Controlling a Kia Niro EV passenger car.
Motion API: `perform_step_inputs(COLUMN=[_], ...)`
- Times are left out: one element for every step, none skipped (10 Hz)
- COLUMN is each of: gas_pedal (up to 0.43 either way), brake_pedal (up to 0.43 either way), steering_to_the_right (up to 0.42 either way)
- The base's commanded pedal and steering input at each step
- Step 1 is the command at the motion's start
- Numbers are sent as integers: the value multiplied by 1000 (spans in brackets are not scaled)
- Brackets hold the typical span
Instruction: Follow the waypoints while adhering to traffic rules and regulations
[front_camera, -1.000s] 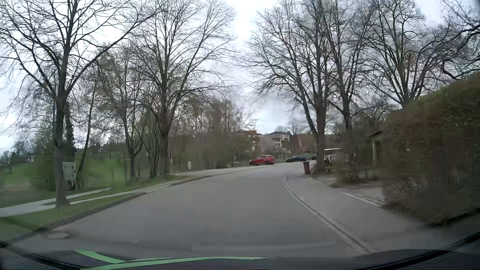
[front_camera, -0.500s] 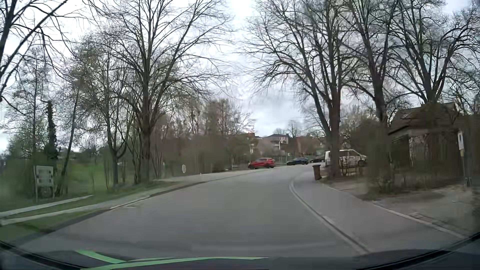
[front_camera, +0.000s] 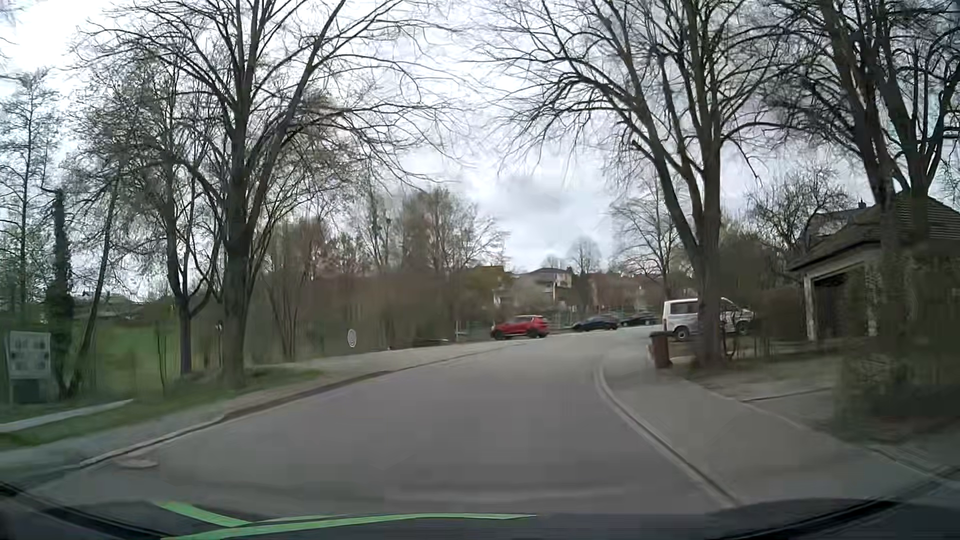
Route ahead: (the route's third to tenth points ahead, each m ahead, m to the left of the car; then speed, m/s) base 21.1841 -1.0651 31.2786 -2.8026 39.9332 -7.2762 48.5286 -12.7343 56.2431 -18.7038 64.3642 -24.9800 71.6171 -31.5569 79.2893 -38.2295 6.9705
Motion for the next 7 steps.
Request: perform_step_inputs(gas_pedal=[118,118,118,118,118,118,130], brake_pedal=[0,0,0,0,0,0,0], steering_to_the_right=[24,28,31,35,39,41,42])
